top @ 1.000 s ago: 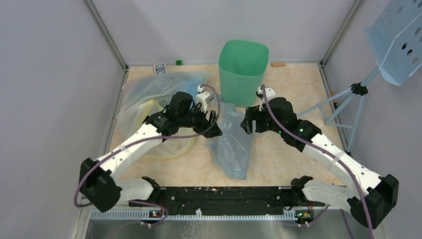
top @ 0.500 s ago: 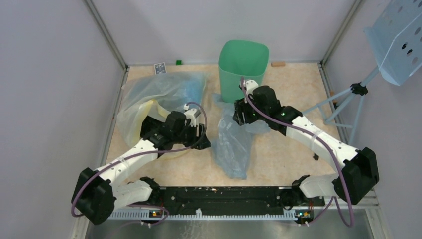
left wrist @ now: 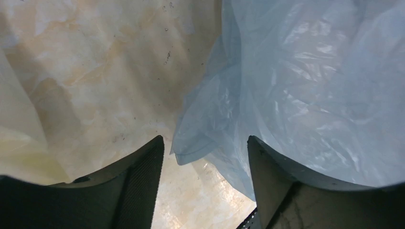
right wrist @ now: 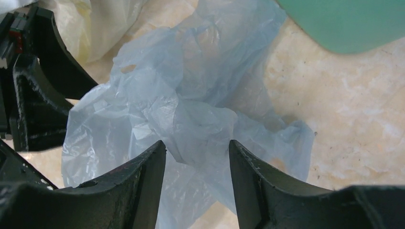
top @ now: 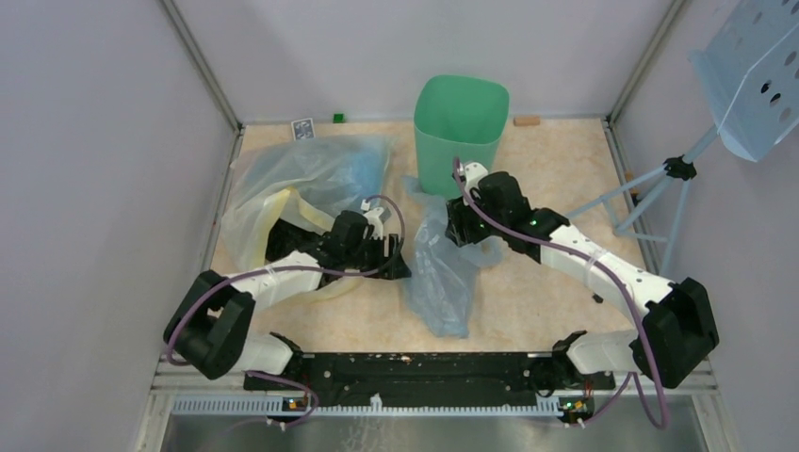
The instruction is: Put the trash bags into the trash bin
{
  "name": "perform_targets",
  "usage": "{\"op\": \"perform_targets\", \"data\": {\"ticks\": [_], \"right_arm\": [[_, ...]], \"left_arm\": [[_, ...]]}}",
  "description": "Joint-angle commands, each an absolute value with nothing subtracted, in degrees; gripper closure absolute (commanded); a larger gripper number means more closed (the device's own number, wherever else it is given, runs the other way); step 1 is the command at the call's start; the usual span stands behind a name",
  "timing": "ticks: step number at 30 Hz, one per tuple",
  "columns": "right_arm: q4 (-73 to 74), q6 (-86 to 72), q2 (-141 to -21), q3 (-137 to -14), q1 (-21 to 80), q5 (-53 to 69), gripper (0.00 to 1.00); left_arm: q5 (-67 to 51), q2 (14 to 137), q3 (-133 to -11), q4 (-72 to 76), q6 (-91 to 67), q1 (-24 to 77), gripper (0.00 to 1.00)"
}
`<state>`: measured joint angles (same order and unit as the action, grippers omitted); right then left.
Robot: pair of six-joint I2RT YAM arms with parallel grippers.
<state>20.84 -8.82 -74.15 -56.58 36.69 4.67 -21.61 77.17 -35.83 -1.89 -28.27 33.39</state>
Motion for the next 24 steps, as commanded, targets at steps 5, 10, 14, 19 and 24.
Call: {"op": "perform_targets", "data": {"ticks": [5,10,14,19,24], "right_arm": [[20.01,-9.0,-70.44,-55.18,35.95,4.17,0.86],[25.63,-13.1,-64.22,-54.69,34.75,-8.96,1.0],[30.85,-16.95,-58.94,-54.22,28.71,-10.3,1.0],[34.88,-20.89,-54.31,-51.84,23.51,-10.71,1.0],[36.4,-23.68,-52.66,-49.12,20.59,-7.27,1.0]], "left_arm": [[-20.83,80.84,-33.17,7.24,-33.76,32.03,0.84],[-18.03,74.16,-30.68,4.24,-33.16,27.97,1.0],[-15.83,64.9,-28.56,-2.23,-31.91,24.1,1.0],[-9.37,51.95,-26.78,-11.22,-33.81,19.67,1.0],[-6.38,44.15,-26.7,-16.64,-34.61,13.85,1.0]]}}
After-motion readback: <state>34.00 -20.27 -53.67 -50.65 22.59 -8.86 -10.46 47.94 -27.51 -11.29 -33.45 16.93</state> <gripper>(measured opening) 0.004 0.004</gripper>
